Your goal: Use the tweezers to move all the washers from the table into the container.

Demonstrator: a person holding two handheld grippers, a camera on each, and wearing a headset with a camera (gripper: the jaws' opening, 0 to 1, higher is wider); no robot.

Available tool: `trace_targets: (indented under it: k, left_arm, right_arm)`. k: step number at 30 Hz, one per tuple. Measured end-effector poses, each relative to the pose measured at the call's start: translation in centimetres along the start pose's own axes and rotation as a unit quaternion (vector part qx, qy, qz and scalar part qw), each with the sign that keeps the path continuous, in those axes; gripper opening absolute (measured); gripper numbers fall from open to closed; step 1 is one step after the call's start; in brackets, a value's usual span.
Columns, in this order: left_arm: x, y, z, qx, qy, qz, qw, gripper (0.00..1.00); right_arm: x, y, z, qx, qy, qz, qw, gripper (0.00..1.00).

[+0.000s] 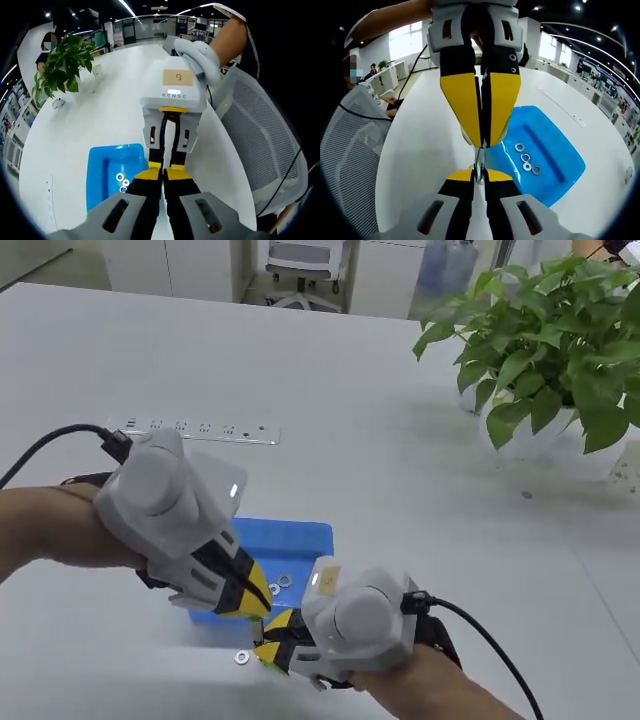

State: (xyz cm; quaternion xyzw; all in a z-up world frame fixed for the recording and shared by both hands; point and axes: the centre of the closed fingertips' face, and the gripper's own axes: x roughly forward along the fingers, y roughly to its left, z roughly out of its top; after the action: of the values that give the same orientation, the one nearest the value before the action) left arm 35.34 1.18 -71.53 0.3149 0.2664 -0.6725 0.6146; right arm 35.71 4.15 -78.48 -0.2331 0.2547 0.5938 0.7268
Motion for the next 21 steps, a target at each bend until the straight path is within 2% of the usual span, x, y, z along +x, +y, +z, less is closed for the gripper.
trace_targets:
  k: [8, 21]
  left_arm:
    - [-0.13, -0.03, -0.23, 0.000, 0.004, 0.001, 1.0000, 0.05]
    - [-0.44, -0.32, 0.09, 0.004, 0.007, -0.001, 1.0000, 0.05]
  right_arm:
    - [0.06, 0.05, 0.09, 0.005, 0.005, 0.000, 1.0000, 0.08]
    - [-0.41, 0.26, 0.30, 0.005, 0.005, -0.001, 1.0000, 0.08]
